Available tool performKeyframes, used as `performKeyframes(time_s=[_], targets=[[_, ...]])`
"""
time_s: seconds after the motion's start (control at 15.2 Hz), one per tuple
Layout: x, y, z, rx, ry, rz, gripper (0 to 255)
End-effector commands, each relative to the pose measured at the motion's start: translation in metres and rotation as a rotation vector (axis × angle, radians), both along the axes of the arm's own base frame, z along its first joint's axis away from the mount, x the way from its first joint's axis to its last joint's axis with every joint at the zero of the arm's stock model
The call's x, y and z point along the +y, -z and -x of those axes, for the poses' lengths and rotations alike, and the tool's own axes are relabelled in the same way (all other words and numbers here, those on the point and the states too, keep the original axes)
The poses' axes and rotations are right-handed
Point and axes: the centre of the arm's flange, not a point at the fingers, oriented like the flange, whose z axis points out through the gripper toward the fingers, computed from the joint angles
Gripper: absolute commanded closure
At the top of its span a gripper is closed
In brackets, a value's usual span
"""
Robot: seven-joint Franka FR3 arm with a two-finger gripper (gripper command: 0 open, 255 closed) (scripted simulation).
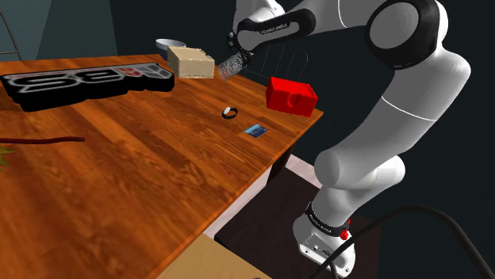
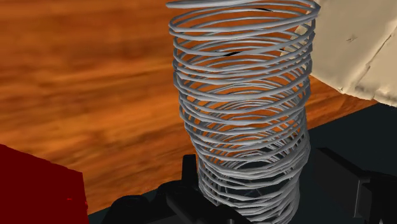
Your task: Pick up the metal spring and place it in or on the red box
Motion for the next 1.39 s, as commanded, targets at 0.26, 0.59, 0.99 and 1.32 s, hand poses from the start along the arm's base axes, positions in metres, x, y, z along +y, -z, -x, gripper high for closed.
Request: performKeyframes(time_s=[0.26, 0.59, 0.99, 1.32], targets=[[0.000, -0.031, 0.000, 0.000, 0.000, 0.000, 255], [0.000, -0.058, 0.000, 0.000, 0.000, 0.000, 255], [0.000, -0.086, 0.000, 0.000, 0.000, 0.000, 255], [-0.027, -0.094, 0.060, 0.000, 0.000, 0.000, 255]])
